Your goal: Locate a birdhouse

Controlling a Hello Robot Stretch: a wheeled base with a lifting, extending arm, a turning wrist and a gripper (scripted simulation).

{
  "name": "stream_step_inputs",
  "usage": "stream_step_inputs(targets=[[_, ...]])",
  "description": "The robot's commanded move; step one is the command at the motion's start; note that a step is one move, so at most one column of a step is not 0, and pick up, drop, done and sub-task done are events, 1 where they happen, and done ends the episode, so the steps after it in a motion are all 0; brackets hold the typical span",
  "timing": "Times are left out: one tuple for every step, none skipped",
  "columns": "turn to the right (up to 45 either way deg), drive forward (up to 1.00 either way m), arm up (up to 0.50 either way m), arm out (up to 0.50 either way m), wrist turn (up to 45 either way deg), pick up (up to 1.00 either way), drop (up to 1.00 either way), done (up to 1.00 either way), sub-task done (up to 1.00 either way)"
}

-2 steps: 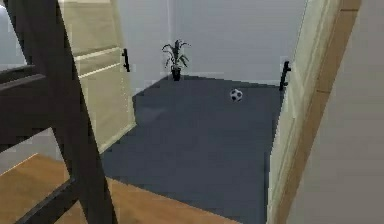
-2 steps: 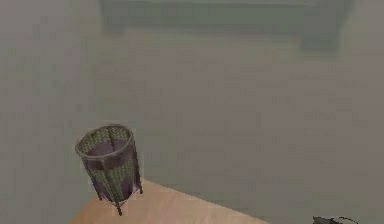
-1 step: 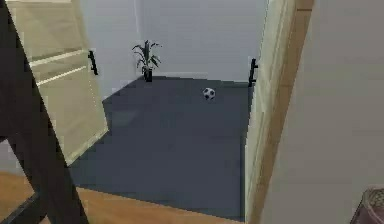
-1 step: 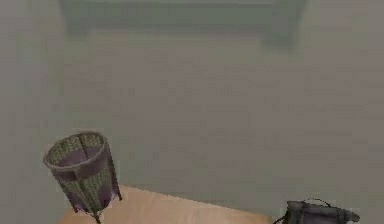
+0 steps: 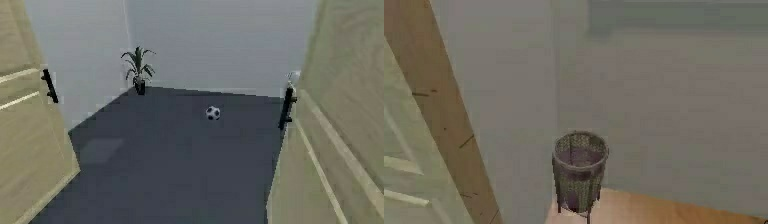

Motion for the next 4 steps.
stream_step_inputs(targets=[[-42.0,0.00,0.00,0.00,0.0,0.00,0.00,0.00,0.00],[0.0,0.15,0.00,0.00,0.0,0.00,0.00,0.00,0.00],[12.0,0.00,0.00,0.00,0.0,0.00,0.00,0.00,0.00],[0.0,0.25,0.00,0.00,0.0,0.00,0.00,0.00,0.00]])
